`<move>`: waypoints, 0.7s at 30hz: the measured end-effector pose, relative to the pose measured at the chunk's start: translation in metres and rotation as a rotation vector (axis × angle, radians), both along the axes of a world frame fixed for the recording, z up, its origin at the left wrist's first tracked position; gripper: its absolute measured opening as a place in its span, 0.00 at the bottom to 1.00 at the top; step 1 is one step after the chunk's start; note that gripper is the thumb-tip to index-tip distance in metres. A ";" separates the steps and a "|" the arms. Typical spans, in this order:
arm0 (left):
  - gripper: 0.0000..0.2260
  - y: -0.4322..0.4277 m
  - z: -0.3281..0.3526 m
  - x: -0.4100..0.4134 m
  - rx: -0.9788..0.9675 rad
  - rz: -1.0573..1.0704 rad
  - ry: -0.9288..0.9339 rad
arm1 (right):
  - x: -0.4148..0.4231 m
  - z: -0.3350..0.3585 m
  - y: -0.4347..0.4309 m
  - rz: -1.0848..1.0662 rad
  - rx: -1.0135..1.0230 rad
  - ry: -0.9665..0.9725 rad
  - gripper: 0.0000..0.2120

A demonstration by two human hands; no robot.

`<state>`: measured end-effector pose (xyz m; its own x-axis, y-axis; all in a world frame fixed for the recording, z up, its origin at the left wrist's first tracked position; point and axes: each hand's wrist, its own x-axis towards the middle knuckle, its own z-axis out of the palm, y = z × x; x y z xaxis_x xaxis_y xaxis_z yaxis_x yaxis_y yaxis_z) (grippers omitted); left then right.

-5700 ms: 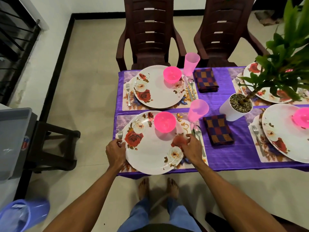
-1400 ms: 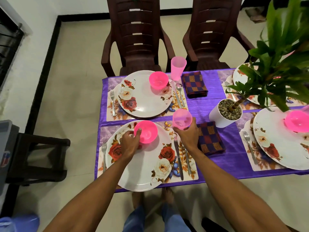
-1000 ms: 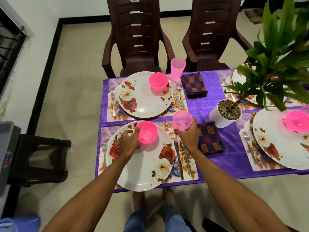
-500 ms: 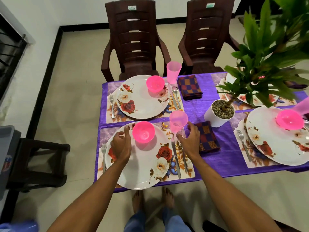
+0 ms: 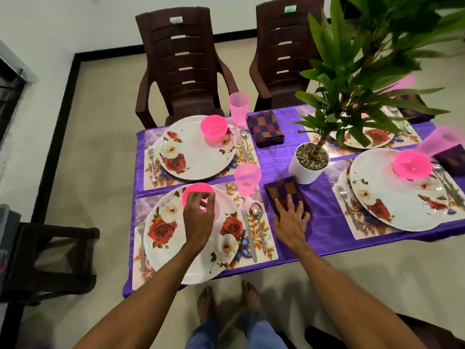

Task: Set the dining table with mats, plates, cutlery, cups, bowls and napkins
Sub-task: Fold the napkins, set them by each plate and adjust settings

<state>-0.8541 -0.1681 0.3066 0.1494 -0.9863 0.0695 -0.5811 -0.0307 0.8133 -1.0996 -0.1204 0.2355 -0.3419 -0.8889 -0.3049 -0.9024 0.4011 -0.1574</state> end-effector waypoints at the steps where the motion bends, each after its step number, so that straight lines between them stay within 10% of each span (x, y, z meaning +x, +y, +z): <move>1: 0.10 0.000 -0.001 -0.003 0.005 -0.011 0.001 | 0.002 0.000 -0.002 0.010 0.010 -0.010 0.28; 21: 0.09 0.005 -0.005 -0.010 0.054 -0.022 0.016 | 0.012 0.009 -0.030 0.114 0.057 -0.112 0.29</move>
<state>-0.8638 -0.1628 0.3019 0.1282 -0.9917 0.0138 -0.5690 -0.0621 0.8200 -1.0876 -0.1502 0.2444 -0.2014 -0.9000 -0.3865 -0.9206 0.3087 -0.2391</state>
